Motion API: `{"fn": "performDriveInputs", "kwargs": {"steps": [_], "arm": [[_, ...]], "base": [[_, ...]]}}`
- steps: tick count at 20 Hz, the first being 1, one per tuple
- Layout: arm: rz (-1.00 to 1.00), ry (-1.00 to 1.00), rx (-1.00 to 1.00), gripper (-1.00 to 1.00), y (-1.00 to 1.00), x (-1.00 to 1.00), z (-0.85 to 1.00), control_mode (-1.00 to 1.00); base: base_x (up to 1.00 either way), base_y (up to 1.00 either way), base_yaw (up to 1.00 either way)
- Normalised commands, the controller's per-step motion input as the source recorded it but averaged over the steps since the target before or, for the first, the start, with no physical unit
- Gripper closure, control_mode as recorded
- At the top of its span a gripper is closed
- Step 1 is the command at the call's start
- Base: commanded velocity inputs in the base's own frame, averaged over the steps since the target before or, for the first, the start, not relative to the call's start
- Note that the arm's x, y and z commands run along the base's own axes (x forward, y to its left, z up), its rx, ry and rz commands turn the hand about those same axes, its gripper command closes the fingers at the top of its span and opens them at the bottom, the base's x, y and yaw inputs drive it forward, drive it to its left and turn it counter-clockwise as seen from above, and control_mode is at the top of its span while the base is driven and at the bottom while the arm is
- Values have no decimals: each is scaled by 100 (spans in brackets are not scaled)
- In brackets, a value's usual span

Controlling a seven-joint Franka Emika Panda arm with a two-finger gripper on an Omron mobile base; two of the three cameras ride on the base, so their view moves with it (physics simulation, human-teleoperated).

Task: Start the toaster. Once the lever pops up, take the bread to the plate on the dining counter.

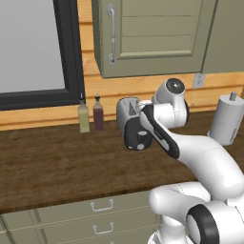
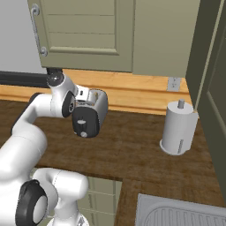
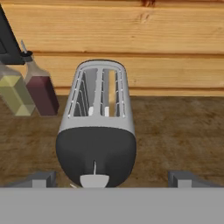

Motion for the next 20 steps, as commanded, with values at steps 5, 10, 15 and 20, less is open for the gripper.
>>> {"fn": "performDriveInputs", "kwargs": {"steps": [5,10,15,20], "arm": [[0,-2,7,-100,0,0,0,-100],[0,-2,0,-100,1,0,0,-100],[0,-2,-2,-100,4,0,0,-100],[0,-1,-1,-100,0,3,0,-100]], "base": [[0,0,0],[0,0,0],[0,0,0],[0,0,0]]}}
